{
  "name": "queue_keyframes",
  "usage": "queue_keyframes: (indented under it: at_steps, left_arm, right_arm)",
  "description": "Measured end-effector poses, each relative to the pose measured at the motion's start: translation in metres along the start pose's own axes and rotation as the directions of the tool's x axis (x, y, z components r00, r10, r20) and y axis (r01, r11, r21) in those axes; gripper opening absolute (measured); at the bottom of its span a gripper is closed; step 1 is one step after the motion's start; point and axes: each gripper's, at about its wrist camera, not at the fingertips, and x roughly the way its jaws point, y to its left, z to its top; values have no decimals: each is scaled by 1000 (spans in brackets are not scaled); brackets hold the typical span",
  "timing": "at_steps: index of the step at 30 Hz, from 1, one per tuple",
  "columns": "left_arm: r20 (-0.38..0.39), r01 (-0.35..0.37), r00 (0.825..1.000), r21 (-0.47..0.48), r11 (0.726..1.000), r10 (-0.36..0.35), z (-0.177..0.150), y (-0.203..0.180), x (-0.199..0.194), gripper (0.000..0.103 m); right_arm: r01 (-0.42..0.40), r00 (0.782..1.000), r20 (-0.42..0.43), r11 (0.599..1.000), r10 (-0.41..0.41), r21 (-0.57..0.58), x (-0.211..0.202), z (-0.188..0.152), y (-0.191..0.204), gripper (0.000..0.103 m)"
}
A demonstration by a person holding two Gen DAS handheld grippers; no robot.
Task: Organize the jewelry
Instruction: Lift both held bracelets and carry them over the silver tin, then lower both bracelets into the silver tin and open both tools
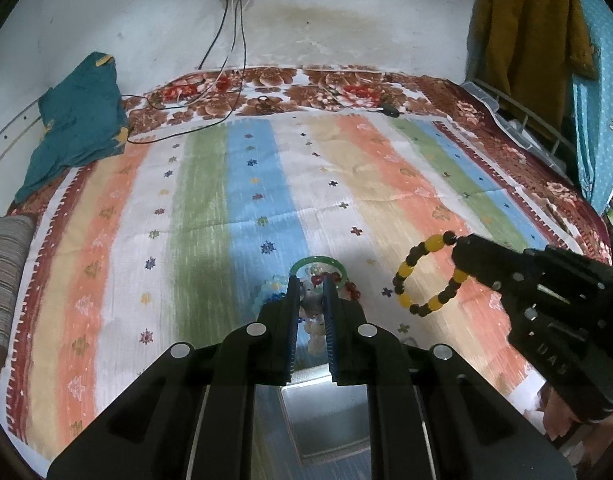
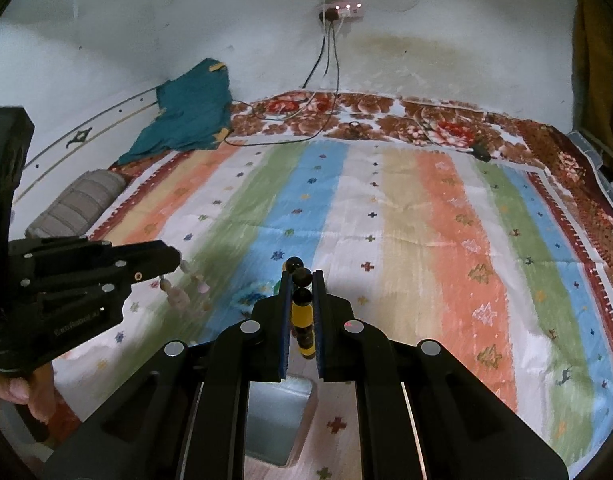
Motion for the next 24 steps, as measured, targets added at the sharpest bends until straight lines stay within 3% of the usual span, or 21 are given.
queue_keyframes:
  at_steps: [24]
  left_arm:
    - [10, 45, 999, 26, 999, -45, -41, -27, -33, 11]
  right_arm:
    - [-68, 997, -22, 998, 68, -11, -31, -33, 19, 11]
